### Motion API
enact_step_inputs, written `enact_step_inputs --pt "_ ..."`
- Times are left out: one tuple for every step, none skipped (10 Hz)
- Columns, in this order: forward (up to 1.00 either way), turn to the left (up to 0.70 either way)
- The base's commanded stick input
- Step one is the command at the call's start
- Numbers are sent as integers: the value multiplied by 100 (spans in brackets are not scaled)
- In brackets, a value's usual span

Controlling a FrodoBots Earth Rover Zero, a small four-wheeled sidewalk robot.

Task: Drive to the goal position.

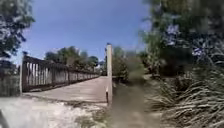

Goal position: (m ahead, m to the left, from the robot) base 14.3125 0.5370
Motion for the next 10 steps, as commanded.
enact_step_inputs --pt "0 70" --pt "0 70" --pt "0 70" --pt "0 70" --pt "0 70" --pt "0 66" --pt "0 39" --pt "0 12" --pt "0 0" --pt "0 0"
